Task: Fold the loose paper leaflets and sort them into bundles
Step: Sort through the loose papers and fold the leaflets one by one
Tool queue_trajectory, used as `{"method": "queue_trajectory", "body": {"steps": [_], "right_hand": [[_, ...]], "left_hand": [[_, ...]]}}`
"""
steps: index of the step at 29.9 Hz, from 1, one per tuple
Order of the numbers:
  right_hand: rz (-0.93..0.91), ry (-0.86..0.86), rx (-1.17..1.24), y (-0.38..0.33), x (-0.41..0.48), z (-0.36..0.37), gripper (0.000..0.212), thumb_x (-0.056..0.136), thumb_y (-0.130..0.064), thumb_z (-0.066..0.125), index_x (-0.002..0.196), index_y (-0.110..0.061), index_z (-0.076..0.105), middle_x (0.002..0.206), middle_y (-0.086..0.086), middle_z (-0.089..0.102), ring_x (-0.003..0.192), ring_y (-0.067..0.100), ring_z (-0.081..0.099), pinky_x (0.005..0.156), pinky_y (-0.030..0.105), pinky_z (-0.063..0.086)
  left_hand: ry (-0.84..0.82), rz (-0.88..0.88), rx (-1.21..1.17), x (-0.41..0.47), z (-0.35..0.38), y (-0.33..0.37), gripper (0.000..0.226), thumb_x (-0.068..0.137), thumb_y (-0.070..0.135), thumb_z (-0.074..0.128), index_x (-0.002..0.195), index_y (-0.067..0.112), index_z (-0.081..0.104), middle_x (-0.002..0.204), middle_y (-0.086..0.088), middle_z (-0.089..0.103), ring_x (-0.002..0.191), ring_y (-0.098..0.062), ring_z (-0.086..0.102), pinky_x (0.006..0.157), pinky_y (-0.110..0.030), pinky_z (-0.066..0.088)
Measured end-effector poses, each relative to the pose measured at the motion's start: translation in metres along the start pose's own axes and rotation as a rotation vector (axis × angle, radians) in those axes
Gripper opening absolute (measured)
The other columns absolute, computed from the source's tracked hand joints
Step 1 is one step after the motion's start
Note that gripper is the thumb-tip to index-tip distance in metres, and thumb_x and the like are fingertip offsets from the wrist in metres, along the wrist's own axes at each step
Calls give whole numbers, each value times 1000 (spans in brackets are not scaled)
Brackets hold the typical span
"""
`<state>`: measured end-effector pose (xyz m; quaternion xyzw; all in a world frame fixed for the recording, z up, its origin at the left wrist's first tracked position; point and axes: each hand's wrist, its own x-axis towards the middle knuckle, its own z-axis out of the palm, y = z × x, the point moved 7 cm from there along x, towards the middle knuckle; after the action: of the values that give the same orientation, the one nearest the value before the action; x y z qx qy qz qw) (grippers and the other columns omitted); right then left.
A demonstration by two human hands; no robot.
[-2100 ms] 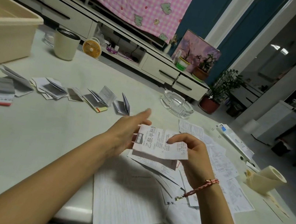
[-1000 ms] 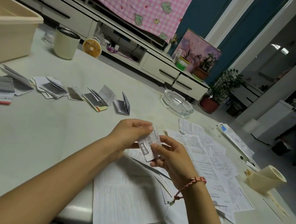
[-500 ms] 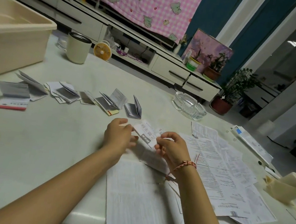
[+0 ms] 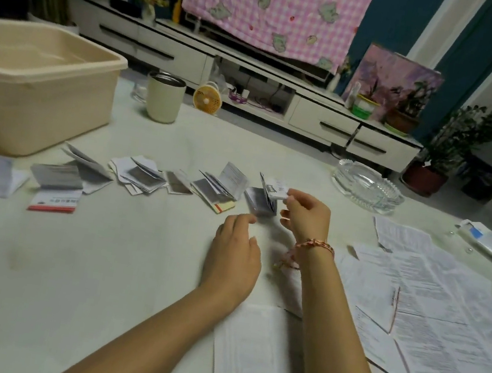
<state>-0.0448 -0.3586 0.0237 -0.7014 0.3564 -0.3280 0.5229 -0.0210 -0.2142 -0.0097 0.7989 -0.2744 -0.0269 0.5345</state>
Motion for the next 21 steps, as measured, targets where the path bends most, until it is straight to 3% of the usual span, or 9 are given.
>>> {"method": "queue_trajectory", "body": {"steps": [2,5,6,8,10,12,21], "right_hand": [[-47,-68,-185,2,2,19,22,86,-1,51,96,-4,71,92,11,69,78,20,58,80,36,51],[-48,-206,-386,15,-1,42,25,82,0,48,67,-4,67,65,10,59,65,22,50,63,29,44],[-58,-225,-430,17,-2,45,23,81,1,47,67,2,65,65,15,57,65,25,50,63,29,43],[-80,-251,-488,18,-3,49,21,83,0,46,79,3,67,81,22,63,79,33,56,74,33,46],[-77,-297,-523,18,-3,52,28,89,-5,46,106,-5,68,114,14,65,107,26,58,95,31,43],[-79,-315,-517,16,-2,51,33,92,-8,44,120,-11,62,131,7,57,121,21,51,104,29,37],[-201,-328,-479,-6,-3,32,35,94,-7,44,126,-9,57,135,6,54,124,21,49,105,27,33]], "left_hand": [[23,-22,-16,2,-4,-3,33,95,9,42,127,11,46,134,-4,44,122,-20,44,101,-30,35],[16,4,37,4,0,0,33,93,8,43,126,11,47,132,-4,45,121,-21,45,101,-32,35],[9,9,64,4,1,0,34,92,9,43,126,11,47,132,-4,45,120,-21,45,102,-33,35],[10,3,81,4,2,-1,35,92,9,44,126,11,47,131,-4,46,120,-21,44,102,-34,35],[23,4,72,4,1,-2,33,91,7,44,124,10,48,130,-6,47,119,-22,45,101,-34,35],[31,8,58,4,0,-2,32,90,6,45,122,9,50,128,-7,48,118,-23,45,101,-34,35],[32,36,114,4,1,-2,31,93,10,43,124,8,48,130,-5,45,119,-22,44,99,-31,35]]}}
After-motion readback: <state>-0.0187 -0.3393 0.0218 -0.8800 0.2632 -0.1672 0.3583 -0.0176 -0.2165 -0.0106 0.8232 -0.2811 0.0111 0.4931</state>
